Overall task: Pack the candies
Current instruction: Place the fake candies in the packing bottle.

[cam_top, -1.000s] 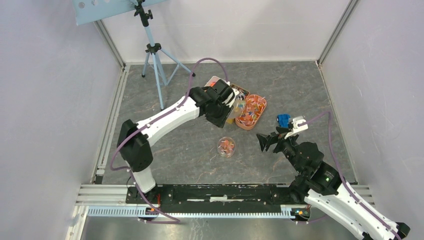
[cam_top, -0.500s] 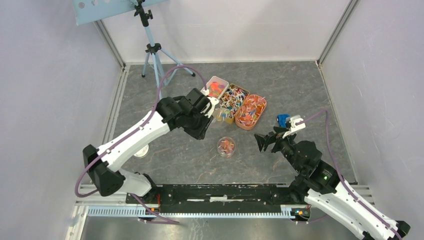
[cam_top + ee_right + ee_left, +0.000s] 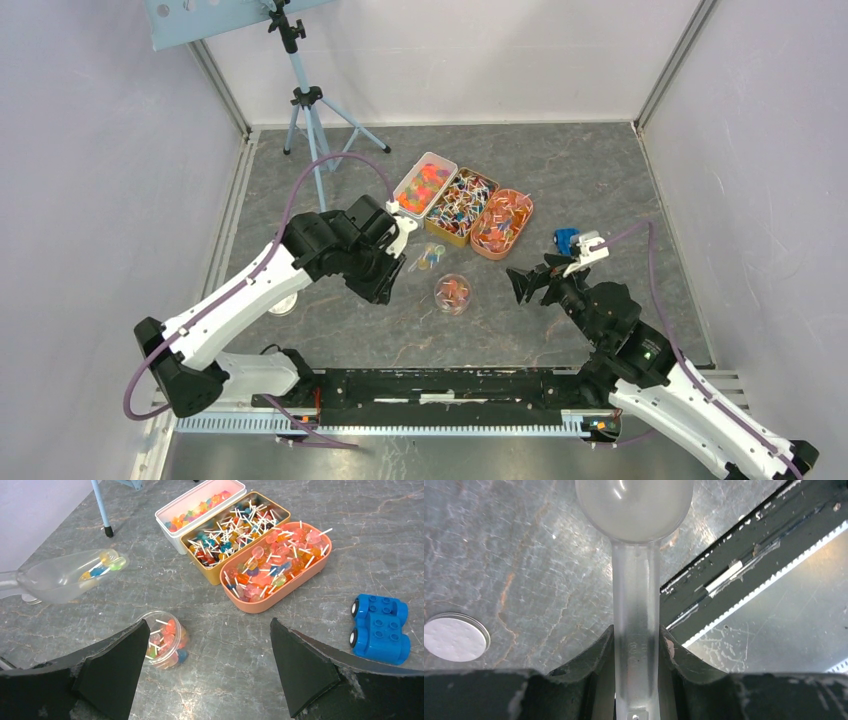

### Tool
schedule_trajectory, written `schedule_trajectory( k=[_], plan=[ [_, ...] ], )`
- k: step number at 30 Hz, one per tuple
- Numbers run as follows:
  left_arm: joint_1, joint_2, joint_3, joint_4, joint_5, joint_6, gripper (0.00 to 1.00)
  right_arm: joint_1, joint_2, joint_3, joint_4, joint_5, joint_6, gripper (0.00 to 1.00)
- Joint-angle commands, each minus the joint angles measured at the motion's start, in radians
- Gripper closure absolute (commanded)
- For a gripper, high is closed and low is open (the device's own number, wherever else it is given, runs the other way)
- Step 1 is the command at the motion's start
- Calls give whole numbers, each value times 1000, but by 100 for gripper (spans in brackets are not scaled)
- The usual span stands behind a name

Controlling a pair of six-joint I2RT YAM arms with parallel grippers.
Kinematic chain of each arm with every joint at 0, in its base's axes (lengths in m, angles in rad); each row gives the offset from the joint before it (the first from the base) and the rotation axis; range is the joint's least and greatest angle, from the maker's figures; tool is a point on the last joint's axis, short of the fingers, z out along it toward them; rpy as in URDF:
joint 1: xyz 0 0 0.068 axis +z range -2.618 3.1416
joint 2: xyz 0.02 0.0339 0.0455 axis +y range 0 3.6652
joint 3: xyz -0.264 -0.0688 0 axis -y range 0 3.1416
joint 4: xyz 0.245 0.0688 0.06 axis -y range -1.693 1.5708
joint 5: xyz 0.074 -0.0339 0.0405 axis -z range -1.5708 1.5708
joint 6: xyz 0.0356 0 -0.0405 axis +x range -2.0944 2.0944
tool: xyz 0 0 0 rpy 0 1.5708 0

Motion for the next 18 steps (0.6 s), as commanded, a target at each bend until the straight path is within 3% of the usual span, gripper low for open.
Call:
schedule_trajectory(
  k=[1, 18],
  plan=[
    [2, -32, -27, -10, 83, -41, 98, 2, 1, -18, 50, -14, 12, 2],
    [-1, 34, -42, -43, 137, -57, 98, 3, -30, -36, 39, 4, 8, 2]
  ],
)
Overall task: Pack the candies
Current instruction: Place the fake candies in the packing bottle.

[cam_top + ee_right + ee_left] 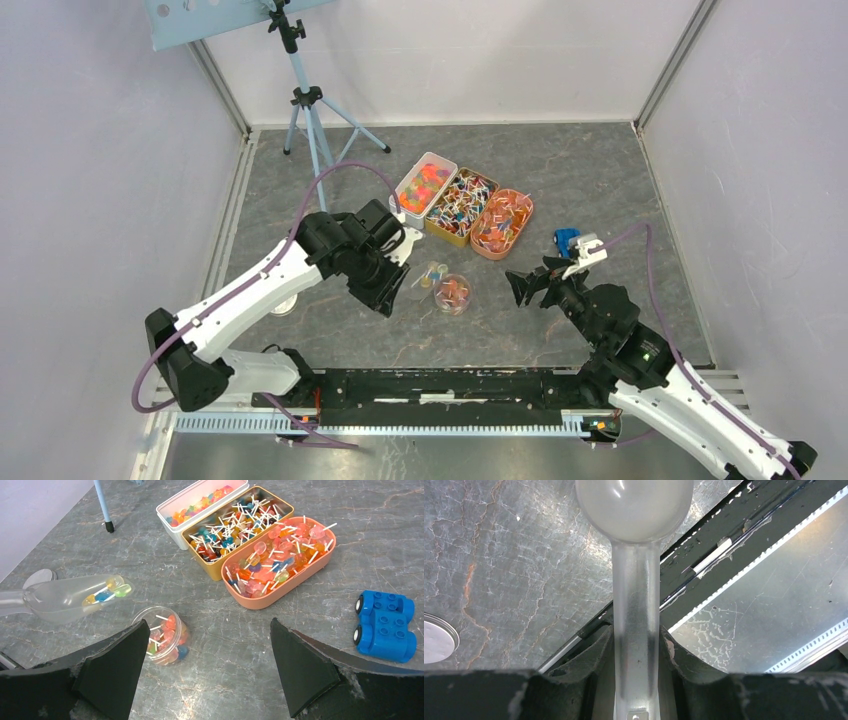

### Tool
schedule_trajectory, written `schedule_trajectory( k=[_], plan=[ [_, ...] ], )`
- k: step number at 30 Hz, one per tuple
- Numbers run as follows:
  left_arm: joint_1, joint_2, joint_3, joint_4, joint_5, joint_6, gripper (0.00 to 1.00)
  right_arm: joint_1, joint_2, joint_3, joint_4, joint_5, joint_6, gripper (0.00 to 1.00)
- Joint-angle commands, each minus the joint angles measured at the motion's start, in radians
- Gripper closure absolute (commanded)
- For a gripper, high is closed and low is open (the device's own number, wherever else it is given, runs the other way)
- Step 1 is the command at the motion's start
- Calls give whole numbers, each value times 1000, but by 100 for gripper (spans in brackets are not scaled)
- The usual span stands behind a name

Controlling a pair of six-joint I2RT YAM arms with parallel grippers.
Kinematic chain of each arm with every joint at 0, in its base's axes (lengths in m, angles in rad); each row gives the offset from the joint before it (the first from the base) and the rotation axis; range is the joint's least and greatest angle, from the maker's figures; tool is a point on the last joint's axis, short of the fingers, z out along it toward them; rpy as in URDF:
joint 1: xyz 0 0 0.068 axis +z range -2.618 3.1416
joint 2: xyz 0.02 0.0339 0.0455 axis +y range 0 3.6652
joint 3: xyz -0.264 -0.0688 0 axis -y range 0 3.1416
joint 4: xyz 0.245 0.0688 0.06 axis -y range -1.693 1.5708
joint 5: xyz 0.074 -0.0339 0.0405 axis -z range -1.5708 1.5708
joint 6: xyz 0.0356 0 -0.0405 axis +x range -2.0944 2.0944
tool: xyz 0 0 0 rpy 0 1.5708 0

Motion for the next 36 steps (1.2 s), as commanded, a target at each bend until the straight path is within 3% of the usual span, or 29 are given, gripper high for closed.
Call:
schedule_trajectory(
  k=[1, 36],
  plan=[
    [-2, 16, 5, -11, 27, -56, 98, 3, -17, -6, 37, 19, 5, 2],
    [-124, 239, 169, -178, -11, -82, 98, 3, -85, -16, 18, 48, -21, 2]
  ],
)
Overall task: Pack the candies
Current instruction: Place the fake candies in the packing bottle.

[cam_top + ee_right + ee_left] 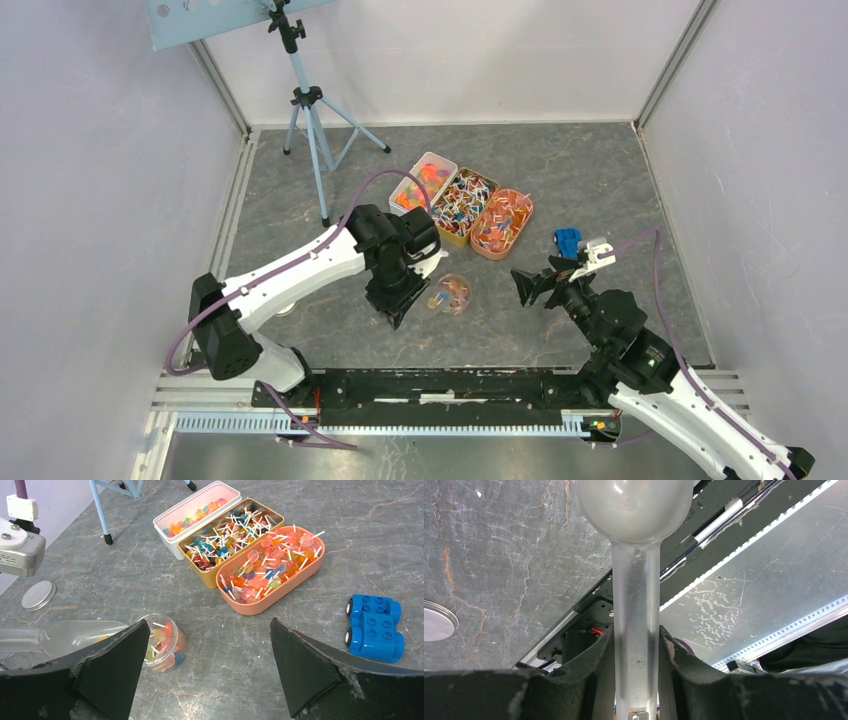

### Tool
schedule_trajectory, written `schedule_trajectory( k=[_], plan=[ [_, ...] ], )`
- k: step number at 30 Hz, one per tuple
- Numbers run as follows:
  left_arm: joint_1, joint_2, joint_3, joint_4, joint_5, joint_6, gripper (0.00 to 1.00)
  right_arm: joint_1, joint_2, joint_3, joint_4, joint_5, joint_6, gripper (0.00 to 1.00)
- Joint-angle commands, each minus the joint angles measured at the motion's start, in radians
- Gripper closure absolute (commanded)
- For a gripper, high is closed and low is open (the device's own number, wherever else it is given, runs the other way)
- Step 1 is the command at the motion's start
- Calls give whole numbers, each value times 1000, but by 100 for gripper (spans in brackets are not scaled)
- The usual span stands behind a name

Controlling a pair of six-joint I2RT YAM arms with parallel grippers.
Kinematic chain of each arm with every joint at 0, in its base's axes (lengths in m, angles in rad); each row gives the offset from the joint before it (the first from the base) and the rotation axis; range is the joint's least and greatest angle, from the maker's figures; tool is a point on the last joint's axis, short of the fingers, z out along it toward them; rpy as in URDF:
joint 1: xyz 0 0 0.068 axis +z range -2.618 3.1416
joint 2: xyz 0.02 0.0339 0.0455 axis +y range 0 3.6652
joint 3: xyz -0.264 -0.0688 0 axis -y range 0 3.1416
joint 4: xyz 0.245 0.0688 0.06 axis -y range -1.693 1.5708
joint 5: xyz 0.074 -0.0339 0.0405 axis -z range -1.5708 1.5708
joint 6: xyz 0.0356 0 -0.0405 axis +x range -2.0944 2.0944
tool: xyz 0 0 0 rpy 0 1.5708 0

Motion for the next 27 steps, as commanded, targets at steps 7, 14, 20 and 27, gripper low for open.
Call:
schedule_trajectory(
  k=[7, 14, 20, 27],
  plan=[
    [-14, 39, 69, -66, -16, -77, 98, 3, -16, -2, 27, 15, -16, 2],
    [-14, 54, 91, -90, -37, -73, 98, 3, -28, -8, 24, 20, -16, 2],
    [-14, 55, 93, -97, -43, -71, 98, 3, -28, -8, 23, 18, -14, 2],
    [-14, 38, 105, -99, -79, -74, 98, 3, -29, -22, 38, 7, 1, 2]
  ],
)
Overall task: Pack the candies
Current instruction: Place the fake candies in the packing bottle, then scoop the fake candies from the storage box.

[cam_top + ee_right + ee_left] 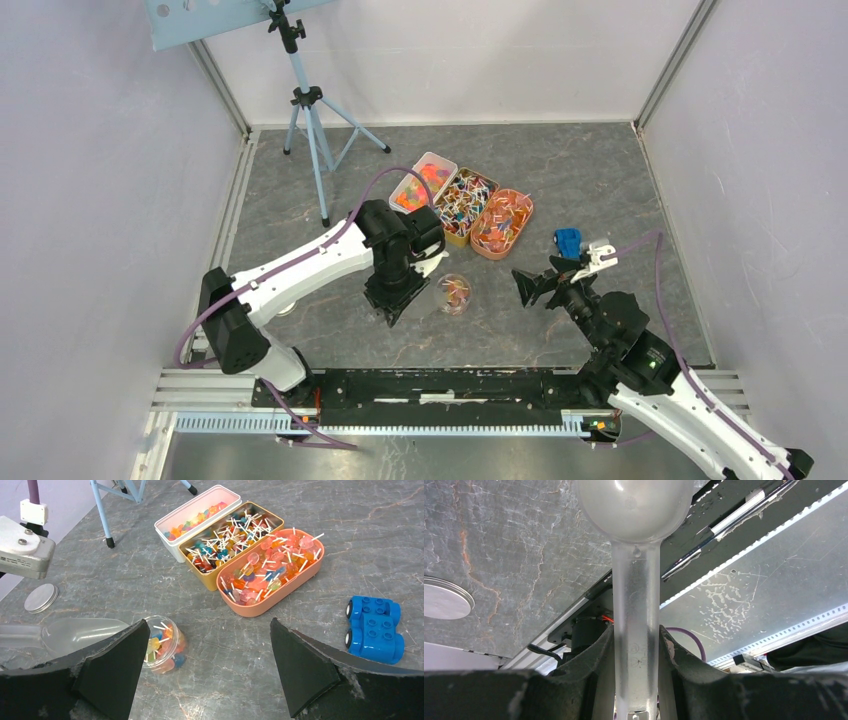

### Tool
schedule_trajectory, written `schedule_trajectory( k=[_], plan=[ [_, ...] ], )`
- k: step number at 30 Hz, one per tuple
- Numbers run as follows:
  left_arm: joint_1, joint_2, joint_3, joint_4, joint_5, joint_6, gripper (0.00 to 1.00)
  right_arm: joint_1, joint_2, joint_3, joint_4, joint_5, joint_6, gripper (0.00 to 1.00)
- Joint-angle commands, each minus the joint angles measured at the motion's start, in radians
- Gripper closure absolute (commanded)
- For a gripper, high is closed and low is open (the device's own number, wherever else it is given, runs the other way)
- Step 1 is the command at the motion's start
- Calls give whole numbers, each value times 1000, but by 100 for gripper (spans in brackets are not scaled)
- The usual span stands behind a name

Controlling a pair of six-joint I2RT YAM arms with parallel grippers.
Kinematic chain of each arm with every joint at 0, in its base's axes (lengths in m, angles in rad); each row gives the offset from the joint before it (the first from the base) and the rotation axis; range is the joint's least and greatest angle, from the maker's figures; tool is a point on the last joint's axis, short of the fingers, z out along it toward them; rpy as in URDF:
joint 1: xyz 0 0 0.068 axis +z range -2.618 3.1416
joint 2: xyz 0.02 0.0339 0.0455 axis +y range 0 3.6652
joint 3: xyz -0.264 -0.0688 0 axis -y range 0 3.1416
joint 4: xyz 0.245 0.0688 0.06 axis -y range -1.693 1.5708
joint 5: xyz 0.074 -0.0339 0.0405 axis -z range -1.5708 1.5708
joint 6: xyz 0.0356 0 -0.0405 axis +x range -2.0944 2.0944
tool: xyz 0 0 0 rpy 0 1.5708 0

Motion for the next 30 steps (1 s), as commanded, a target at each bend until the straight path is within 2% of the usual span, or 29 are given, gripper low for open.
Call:
schedule_trajectory(
  k=[1, 5, 7, 12, 17, 19, 24, 30],
  plan=[
    [-6, -22, 52, -18, -40, -74, 98, 3, 0, -19, 43, -6, 6, 2],
    [-6, -50, 71, -7, -80, -78, 98, 3, 44, -26, 83, -58, 5, 2],
    [-6, -70, 74, 3, -90, -80, 98, 3, 79, -37, 133, -110, -46, 2],
    [-3, -130, 73, 71, -100, -103, 98, 3, 182, -93, 405, -280, -197, 4],
    [12, -218, 74, 154, -44, -125, 98, 6, 339, -144, 763, -576, -335, 9],
    [18, -233, 86, 151, -34, -121, 98, 25, 405, -118, 817, -611, -411, 11],
    [23, -269, 92, 161, 28, -112, 98, 167, 486, -79, 946, -568, -652, 9],
    [24, -289, 98, 167, 80, -106, 98, 331, 603, 52, 874, -478, -927, 8]
  ],
)
